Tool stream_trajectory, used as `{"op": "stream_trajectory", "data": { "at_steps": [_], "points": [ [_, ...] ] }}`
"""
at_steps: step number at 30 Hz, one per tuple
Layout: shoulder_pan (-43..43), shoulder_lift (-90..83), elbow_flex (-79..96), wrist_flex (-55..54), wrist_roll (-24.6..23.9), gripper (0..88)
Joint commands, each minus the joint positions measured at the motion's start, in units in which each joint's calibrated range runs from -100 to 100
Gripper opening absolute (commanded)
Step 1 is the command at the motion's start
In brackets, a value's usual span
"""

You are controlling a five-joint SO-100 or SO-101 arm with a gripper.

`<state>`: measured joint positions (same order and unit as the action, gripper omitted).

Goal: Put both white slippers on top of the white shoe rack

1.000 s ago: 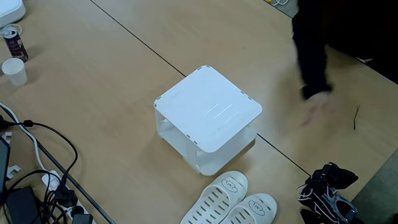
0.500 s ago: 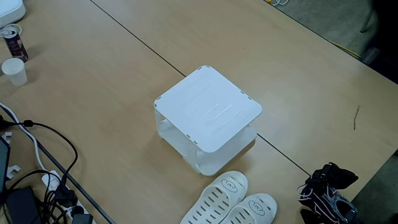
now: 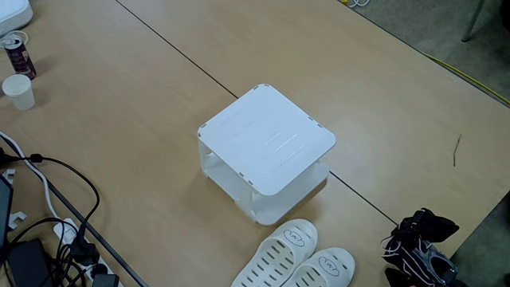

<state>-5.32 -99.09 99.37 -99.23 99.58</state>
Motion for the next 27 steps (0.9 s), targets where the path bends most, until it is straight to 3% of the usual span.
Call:
{"op": "stream_trajectory", "data": {
  "at_steps": [1,27],
  "points": [
    [0.22,0.19,0.36,-0.25,0.42,0.7],
    [0.38,0.52,0.36,1.9,0.42,0.7]
  ]
}}
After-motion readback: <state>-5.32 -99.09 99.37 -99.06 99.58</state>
